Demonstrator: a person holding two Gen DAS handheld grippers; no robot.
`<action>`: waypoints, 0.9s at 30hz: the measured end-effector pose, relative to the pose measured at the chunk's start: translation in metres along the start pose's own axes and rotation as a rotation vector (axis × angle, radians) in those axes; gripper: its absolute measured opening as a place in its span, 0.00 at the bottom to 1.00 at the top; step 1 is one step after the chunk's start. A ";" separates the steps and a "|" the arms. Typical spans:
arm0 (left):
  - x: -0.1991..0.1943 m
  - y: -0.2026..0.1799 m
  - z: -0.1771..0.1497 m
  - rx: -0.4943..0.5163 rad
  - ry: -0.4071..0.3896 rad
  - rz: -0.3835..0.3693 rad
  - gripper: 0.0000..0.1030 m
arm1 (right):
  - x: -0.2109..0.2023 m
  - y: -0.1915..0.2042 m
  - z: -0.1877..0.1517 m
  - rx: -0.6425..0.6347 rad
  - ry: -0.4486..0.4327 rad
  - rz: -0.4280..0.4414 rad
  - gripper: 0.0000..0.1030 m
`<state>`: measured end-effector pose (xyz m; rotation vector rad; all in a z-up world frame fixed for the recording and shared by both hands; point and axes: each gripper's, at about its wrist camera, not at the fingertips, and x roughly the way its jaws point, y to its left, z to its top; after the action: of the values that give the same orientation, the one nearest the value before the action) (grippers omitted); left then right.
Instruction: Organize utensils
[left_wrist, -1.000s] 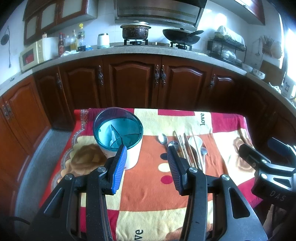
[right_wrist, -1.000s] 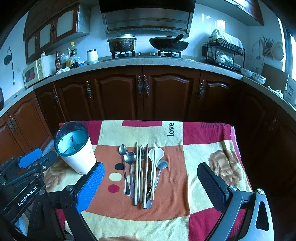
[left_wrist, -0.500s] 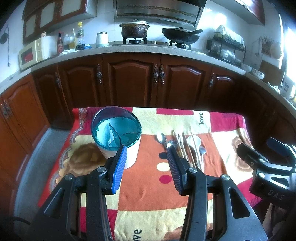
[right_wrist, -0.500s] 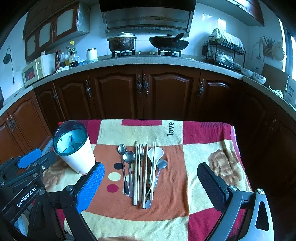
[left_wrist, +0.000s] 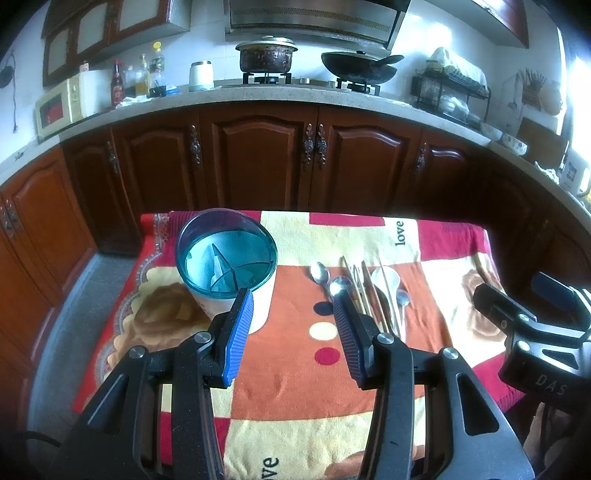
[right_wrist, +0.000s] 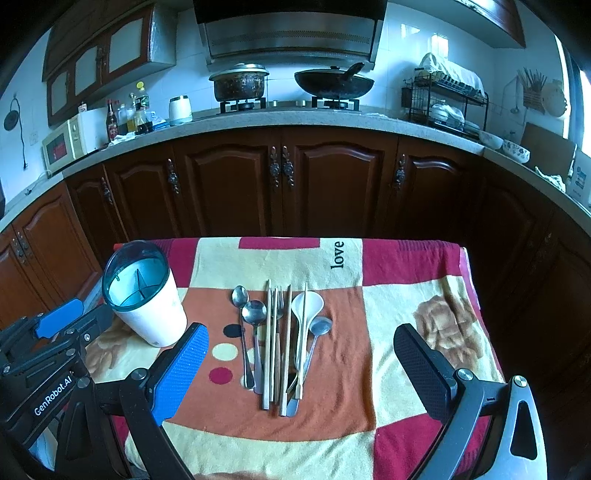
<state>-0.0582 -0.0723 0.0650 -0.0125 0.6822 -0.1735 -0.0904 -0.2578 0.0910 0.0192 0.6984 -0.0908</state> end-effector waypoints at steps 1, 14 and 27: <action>0.000 0.000 0.000 -0.003 0.001 0.000 0.43 | 0.001 0.000 0.000 -0.002 0.002 0.001 0.97; 0.008 0.004 -0.002 -0.015 0.019 -0.002 0.43 | 0.007 0.001 -0.003 -0.002 0.020 0.003 0.97; 0.022 0.002 -0.003 -0.003 0.052 -0.002 0.43 | 0.022 -0.004 -0.007 0.007 0.054 0.024 0.97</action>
<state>-0.0434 -0.0735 0.0486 -0.0114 0.7338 -0.1752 -0.0780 -0.2634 0.0714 0.0368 0.7519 -0.0694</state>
